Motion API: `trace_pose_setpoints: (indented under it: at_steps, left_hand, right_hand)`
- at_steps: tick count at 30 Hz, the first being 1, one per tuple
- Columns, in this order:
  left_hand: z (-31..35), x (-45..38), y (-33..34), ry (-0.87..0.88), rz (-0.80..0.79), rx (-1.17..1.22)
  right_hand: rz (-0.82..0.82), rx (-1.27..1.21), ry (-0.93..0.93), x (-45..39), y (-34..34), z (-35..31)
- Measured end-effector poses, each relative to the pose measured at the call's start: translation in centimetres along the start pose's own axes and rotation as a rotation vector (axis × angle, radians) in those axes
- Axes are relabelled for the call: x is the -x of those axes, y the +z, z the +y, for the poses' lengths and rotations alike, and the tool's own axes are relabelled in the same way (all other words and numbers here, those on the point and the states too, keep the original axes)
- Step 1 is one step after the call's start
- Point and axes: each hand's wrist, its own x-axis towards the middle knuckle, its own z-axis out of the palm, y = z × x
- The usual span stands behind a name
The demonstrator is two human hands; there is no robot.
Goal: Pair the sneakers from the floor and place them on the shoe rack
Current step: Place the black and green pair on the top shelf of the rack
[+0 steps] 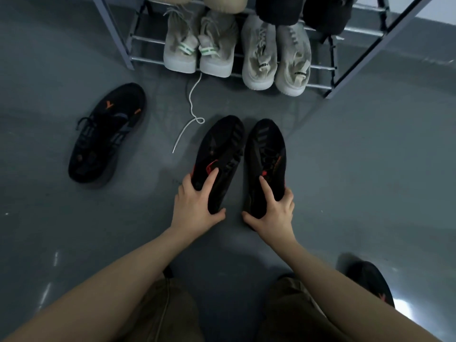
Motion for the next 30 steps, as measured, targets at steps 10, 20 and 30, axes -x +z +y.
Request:
trace_pose_setpoints:
  at_steps: [10,20,30]
  left_hand:
    - [3.5,2.8,-6.2,0.029,0.221,0.255]
    - [10.6,5.4,-19.7,0.246,0.519,0.337]
    - [17.5,4.5,-32.8,0.348,0.757,0.372]
  right_hand:
    - [0.18,-0.193,-0.151,3.5,-4.7,-3.8]
    - [0.435,-0.283,-0.387,5.8,-17.1,-13.8]
    - [0.62,-0.36,-0.573,5.7,-28.1,-24.6]
